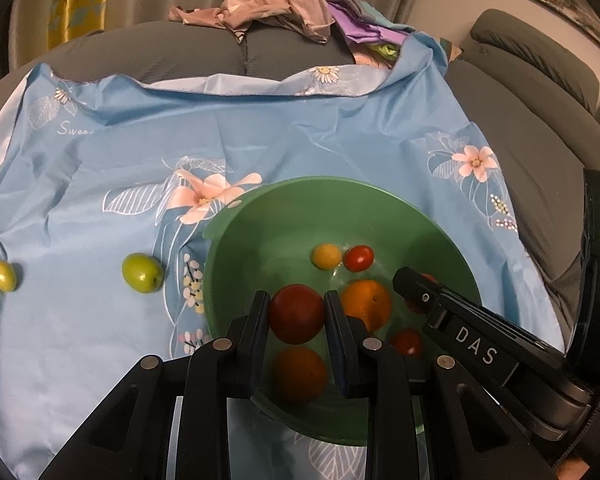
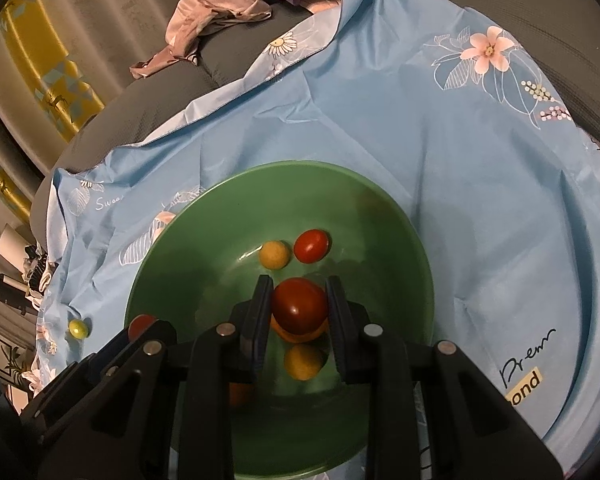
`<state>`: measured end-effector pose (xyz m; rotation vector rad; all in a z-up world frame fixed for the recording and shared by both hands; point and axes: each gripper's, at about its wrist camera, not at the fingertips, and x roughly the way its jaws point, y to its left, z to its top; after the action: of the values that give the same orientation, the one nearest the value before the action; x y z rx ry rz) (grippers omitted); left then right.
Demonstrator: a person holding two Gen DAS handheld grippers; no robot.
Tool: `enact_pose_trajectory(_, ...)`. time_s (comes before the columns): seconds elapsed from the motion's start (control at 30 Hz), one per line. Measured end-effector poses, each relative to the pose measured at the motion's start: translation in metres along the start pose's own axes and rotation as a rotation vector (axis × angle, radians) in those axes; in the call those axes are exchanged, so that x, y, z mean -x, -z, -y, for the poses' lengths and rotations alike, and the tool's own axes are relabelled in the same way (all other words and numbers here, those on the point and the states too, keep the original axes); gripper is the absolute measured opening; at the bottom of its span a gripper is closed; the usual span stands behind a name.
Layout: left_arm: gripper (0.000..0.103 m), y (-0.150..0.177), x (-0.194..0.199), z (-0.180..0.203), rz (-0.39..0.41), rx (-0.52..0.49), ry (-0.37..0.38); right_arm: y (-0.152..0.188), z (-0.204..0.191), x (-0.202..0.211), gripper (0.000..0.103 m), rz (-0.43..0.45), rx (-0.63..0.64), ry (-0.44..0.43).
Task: Organize fruits
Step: 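Carry the left tool's tomato over the green bowl while the right tool carries its tomato, then open the left tool over the bowl while the right tool releases its tomato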
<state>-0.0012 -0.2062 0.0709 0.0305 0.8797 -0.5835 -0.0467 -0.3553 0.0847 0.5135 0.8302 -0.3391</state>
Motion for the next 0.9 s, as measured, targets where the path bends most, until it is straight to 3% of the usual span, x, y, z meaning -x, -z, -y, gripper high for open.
enact_pose_trajectory(0.9,0.027,0.003,-0.012,-0.001,-0.03,-0.002,0.009,0.001,-0.005,-0.001,0.029,0.002,0.03,0.018)
